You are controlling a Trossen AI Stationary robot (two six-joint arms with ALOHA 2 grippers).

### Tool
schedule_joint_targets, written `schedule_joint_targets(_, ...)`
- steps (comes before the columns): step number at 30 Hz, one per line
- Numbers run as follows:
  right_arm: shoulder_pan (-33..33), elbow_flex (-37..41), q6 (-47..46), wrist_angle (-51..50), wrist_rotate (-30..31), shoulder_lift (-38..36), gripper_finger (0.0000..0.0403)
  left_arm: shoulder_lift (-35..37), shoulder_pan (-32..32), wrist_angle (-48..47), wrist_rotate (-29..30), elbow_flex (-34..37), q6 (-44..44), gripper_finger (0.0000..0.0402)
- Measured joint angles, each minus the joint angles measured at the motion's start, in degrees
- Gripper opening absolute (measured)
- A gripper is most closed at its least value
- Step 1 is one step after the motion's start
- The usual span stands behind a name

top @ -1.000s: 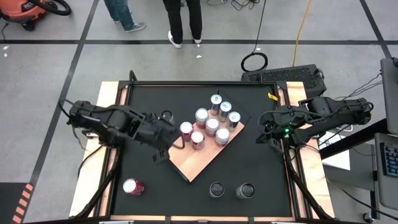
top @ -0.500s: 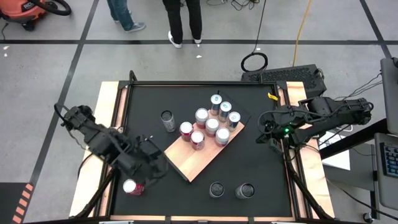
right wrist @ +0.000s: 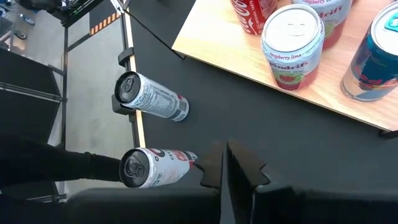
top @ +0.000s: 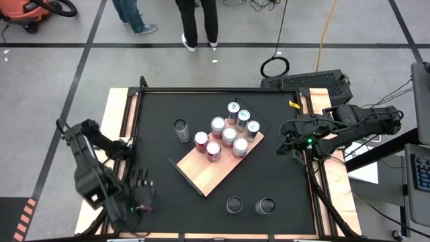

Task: Place canned beverage on shelf
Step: Put the red white soda can on the shelf aligned with the other red white soda cans

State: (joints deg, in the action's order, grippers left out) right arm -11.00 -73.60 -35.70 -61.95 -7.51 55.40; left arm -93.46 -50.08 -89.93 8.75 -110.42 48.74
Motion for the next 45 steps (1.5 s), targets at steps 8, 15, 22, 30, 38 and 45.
schedule_joint_targets(8,0.0,0.0,-0.05,0.0,0.03,0.02,0.0,-0.31,-2.58,0.03,-10.14,7.49,-5.19,0.0236)
schedule_joint_targets(15,0.0,0.0,-0.06,0.49,0.24,0.04,0.0,1.17,-3.7,4.78,-9.76,14.69,-11.73,0.0276)
schedule_joint_targets(22,0.0,0.0,-0.7,0.46,0.15,0.04,0.0,7.49,-2.73,6.78,-11.69,24.03,-3.26,0.0316)
schedule_joint_targets(30,0.0,0.0,-0.7,0.44,0.02,0.04,0.0,15.88,-3.55,19.01,-8.38,36.64,-1.37,0.0318)
schedule_joint_targets(38,0.0,0.0,-0.7,0.42,0.02,0.04,0.0,15.82,-3.66,22.63,-8.2,43.0,-1.67,0.0318)
schedule_joint_targets(45,0.0,0.0,-0.69,0.42,0.02,0.04,0.0,15.86,-3.7,24.4,-7.8,44.53,-1.17,0.0318)
